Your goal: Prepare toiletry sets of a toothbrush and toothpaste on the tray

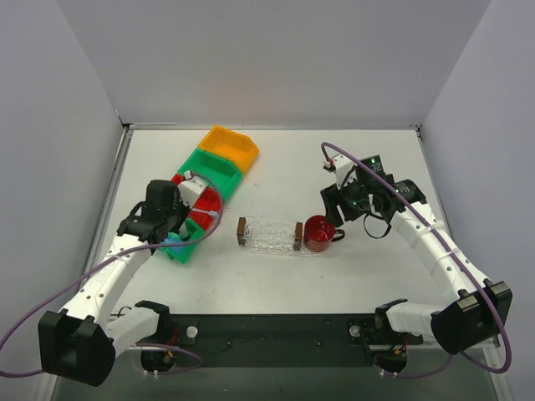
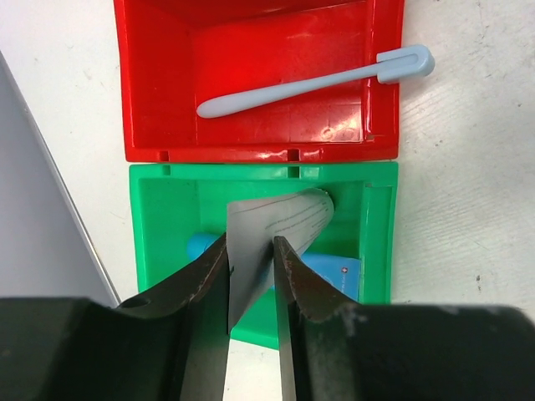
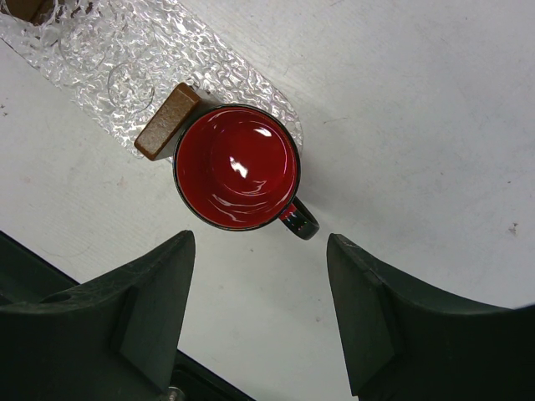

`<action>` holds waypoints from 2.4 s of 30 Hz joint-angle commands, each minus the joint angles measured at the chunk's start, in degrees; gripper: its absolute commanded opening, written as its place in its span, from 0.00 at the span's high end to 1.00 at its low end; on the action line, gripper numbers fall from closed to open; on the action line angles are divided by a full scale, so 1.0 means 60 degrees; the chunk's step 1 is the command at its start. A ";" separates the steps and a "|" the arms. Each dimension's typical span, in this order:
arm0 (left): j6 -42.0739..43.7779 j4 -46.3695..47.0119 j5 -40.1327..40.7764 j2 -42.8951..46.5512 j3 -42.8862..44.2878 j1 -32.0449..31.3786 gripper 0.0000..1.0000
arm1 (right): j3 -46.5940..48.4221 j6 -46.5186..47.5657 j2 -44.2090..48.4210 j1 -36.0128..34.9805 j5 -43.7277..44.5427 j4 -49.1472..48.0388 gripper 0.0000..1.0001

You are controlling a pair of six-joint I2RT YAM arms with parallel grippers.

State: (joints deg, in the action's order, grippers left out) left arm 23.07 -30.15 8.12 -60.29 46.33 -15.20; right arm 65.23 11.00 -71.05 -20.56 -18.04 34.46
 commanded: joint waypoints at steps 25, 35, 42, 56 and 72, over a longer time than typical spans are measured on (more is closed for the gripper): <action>-0.0432 -0.1593 -0.1263 0.0600 0.2018 0.0644 1.00 | -0.0091 0.0114 -0.0083 0.0101 -0.0055 -0.0015 0.41; -0.0724 -0.2226 -0.4003 0.0718 0.3674 0.0644 1.00 | -0.0062 0.0114 -0.0127 0.0130 0.0107 -0.0045 0.41; -0.1237 -0.1890 -0.5336 -0.0043 0.4554 0.0513 1.00 | -0.0120 0.0041 -0.0039 0.0262 0.0531 -0.0206 0.41; -0.1135 -0.1625 -0.4080 -0.1244 0.5579 -0.2386 1.00 | -0.0179 0.0055 -0.0288 0.0555 0.0839 -0.0337 0.41; -0.0901 -0.1406 -0.3038 -0.2490 0.5624 -0.3838 1.00 | -0.0193 0.0070 -0.0332 0.0731 0.0751 -0.0323 0.41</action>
State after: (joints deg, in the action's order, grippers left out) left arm 17.17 -43.00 -11.16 -74.83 77.71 -37.82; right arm 64.47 11.00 -72.66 -16.80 -13.76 32.97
